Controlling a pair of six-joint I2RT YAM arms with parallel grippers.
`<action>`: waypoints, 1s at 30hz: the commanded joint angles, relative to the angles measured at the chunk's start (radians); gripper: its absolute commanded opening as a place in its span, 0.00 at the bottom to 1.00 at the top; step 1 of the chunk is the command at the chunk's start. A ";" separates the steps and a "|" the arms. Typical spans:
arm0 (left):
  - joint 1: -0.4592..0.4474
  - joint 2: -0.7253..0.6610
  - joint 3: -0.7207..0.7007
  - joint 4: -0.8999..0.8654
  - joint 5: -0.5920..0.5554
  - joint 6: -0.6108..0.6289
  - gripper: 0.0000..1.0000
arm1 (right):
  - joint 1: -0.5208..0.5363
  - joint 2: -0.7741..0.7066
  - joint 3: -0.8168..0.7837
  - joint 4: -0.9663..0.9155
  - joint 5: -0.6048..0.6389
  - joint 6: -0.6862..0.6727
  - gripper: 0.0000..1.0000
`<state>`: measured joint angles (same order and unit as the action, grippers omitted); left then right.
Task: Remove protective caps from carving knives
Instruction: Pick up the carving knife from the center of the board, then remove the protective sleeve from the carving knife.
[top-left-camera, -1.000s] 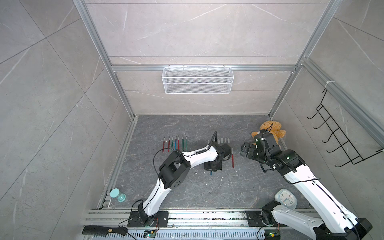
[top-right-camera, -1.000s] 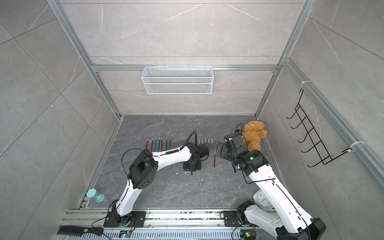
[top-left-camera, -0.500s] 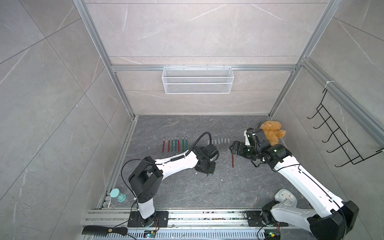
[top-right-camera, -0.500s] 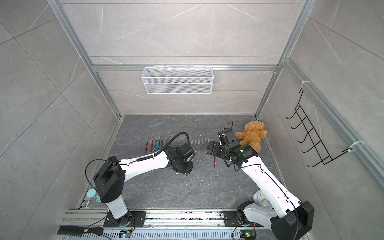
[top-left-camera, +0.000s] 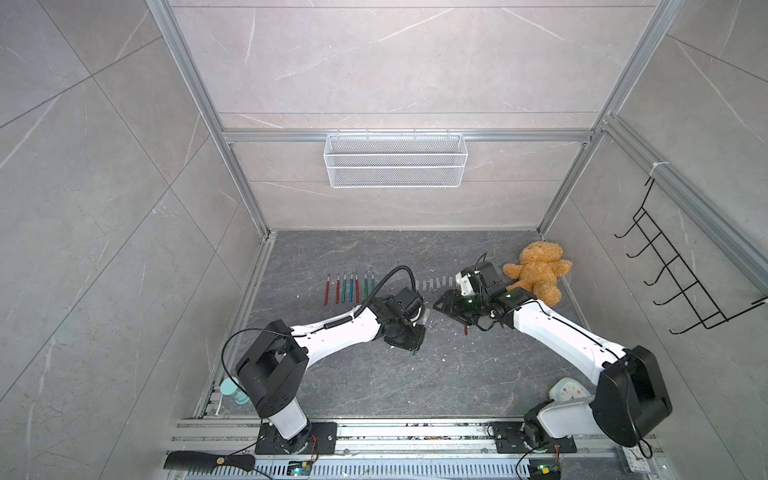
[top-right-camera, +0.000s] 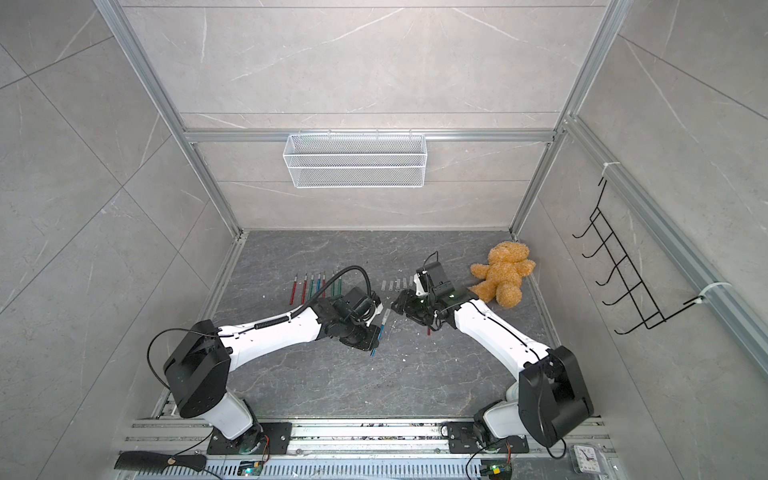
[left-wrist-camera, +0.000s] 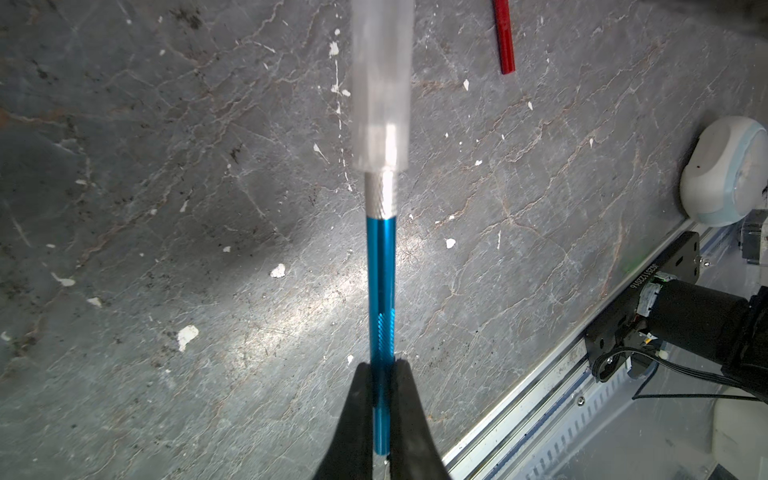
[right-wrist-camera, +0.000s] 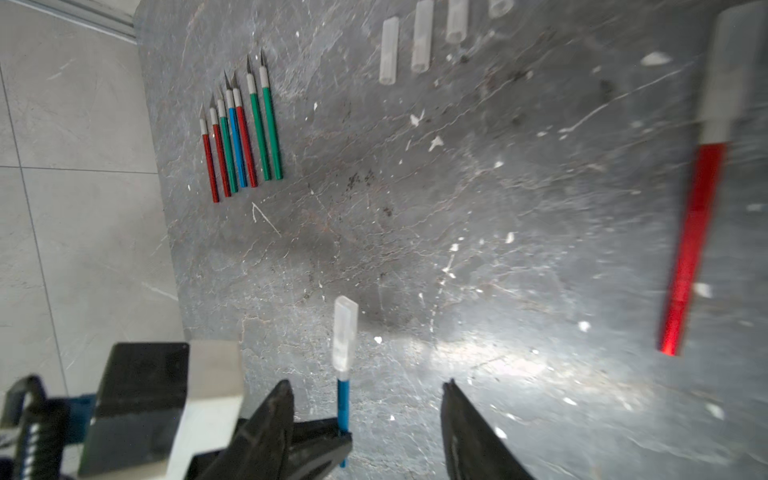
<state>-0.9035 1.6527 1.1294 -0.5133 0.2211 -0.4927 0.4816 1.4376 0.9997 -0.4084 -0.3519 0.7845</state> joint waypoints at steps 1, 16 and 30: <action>0.000 -0.049 -0.012 0.034 0.034 0.023 0.00 | 0.027 0.040 -0.019 0.112 -0.050 0.043 0.56; 0.001 -0.074 -0.057 0.096 0.046 -0.013 0.00 | 0.042 0.119 -0.086 0.257 -0.051 0.063 0.39; 0.016 -0.083 -0.072 0.136 0.053 -0.061 0.00 | 0.050 0.122 -0.111 0.295 -0.057 0.081 0.24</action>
<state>-0.8997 1.6108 1.0637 -0.4122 0.2478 -0.5285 0.5236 1.5501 0.9043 -0.1287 -0.3981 0.8467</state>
